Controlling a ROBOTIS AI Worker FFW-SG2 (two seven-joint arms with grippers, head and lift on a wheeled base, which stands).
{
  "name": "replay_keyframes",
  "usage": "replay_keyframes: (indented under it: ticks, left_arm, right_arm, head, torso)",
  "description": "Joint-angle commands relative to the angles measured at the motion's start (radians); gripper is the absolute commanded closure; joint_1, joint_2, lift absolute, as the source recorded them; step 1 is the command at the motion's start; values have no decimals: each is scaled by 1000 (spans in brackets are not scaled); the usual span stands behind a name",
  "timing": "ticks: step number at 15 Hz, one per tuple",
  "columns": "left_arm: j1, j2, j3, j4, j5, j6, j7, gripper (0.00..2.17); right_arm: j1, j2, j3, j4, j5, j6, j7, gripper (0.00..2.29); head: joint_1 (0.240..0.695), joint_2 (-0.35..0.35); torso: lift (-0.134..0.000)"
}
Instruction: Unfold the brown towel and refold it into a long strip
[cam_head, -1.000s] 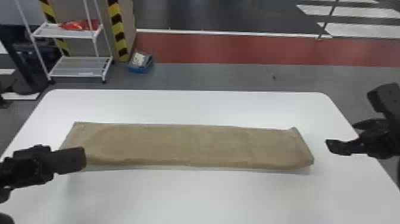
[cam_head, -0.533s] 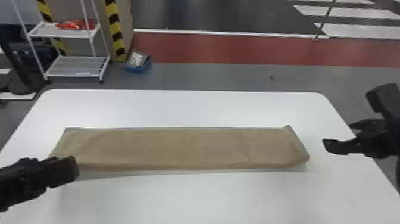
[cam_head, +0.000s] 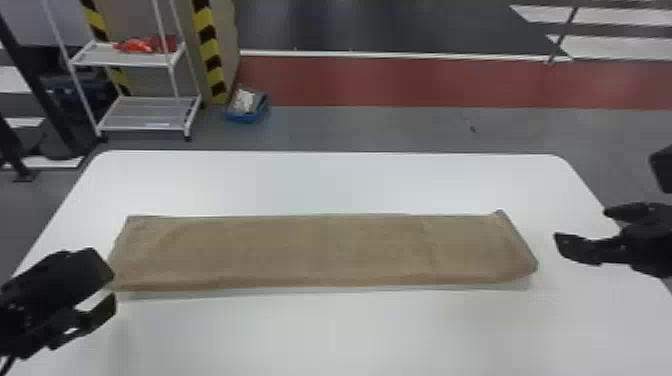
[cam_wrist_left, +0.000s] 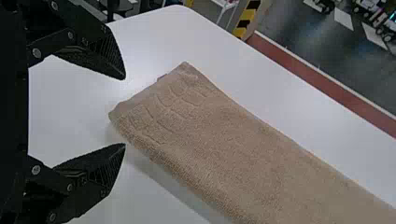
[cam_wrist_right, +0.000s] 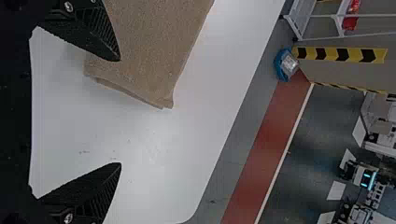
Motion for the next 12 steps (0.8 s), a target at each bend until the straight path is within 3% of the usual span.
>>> replay_keyframes:
  ticks: [1, 3, 4, 5, 6, 8, 10, 11, 12]
  left_arm:
    - [-6, -46, 83, 2, 234, -74, 59, 70]
    - [-3, -109, 123, 26, 384, -197, 122, 76]
    - [-3, -126, 146, 29, 516, -197, 130, 76]
    - [-1, -126, 175, 31, 661, -197, 125, 80]
    - [5, -126, 189, 26, 750, -197, 127, 83]
    - [46, -126, 184, 6, 861, -197, 162, 83]
    - [96, -126, 155, 8, 967, -197, 277, 90]
    - [123, -126, 120, 12, 970, -203, 381, 87]
    - [142, -126, 94, 18, 974, -224, 429, 87]
  right_arm:
    - [32, 55, -2, -54, -35, 22, -21, 83]
    - [70, 138, -27, -98, -105, 16, -73, 87]
    - [106, 182, -27, -123, -164, -5, -138, 87]
    - [141, 228, -31, -144, -220, -48, -190, 87]
    - [170, 265, -31, -164, -260, -85, -234, 87]
    - [273, 265, -27, -182, -348, -309, -342, 87]
    - [357, 265, -16, -163, -425, -588, -375, 87]
    - [385, 265, -5, -144, -443, -634, -377, 87]
    - [414, 265, 15, -129, -444, -689, -403, 87]
  head:
    - [695, -17]
    - [695, 1]
    - [695, 5]
    - [695, 2]
    - [695, 6]
    - [695, 26]
    - [695, 46]
    - [695, 63]
    - [695, 82]
  torso:
    - [-118]
    - [-118]
    - [-118]
    - [-118]
    - [-118]
    - [-118]
    - [-118]
    - [-118]
    - [-118]
